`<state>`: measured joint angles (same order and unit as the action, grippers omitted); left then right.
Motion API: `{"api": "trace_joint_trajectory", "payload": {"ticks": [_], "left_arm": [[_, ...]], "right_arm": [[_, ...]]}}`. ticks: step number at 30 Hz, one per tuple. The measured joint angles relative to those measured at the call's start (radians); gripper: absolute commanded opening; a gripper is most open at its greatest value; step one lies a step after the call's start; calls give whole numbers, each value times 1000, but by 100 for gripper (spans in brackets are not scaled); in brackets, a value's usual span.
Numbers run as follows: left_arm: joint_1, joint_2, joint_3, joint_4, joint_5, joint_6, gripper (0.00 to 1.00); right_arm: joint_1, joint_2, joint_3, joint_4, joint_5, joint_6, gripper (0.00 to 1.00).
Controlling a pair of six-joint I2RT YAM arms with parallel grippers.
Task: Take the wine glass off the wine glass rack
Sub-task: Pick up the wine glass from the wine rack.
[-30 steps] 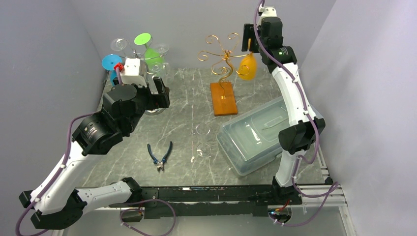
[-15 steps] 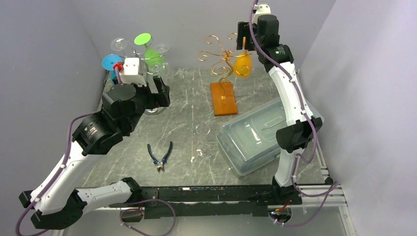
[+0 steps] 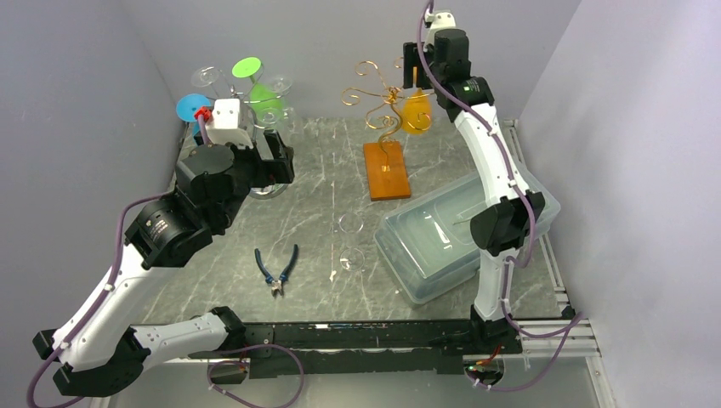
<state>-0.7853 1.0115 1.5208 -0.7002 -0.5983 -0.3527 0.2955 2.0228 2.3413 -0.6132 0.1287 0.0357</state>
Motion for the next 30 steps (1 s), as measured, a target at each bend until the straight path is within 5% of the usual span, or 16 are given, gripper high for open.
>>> {"api": "trace_joint_trajectory", "payload": {"ticks": [30], "left_arm": [[0, -10, 0, -1, 9, 0, 100]], "right_arm": [[-32, -39, -56, 107, 357, -10, 47]]}}
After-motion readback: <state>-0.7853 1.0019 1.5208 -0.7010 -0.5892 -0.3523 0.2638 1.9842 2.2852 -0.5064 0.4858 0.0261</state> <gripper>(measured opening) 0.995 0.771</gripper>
